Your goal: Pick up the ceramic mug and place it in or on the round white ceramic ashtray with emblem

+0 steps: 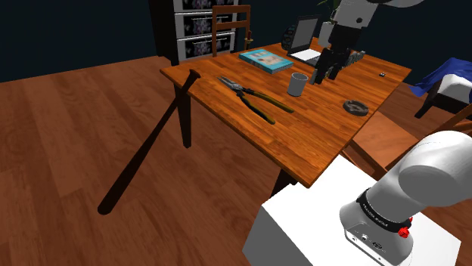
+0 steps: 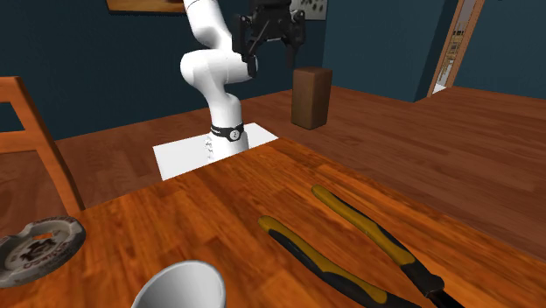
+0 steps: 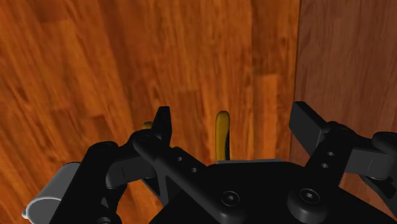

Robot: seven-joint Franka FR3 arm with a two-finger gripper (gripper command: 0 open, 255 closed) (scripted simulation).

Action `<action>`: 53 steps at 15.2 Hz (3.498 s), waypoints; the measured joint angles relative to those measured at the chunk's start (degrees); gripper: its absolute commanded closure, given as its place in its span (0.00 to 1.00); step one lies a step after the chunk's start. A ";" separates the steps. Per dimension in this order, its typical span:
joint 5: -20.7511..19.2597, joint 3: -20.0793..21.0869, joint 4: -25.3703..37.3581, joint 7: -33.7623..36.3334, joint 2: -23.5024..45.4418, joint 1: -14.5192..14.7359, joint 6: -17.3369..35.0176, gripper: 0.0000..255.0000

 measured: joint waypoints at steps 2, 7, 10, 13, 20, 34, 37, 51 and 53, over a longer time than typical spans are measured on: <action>-0.83 -0.95 1.61 -1.21 3.85 -0.37 2.44 0.00; -2.44 -3.47 4.99 -4.43 12.93 -1.39 8.66 0.00; -2.94 -4.84 7.64 -6.24 18.41 -1.95 11.85 0.00; -3.07 -6.61 11.77 -8.87 24.69 -2.77 14.40 0.00; -1.75 -9.00 21.85 -13.57 38.76 -4.59 19.27 0.00; 1.70 -9.86 36.55 -18.75 57.30 -8.45 24.08 0.00; 1.86 -9.78 36.31 -18.79 57.91 -8.52 24.91 0.00; 1.88 -9.77 36.20 -18.81 57.95 -8.53 25.06 1.00; 1.88 -9.77 36.19 -18.81 57.95 -8.53 25.06 1.00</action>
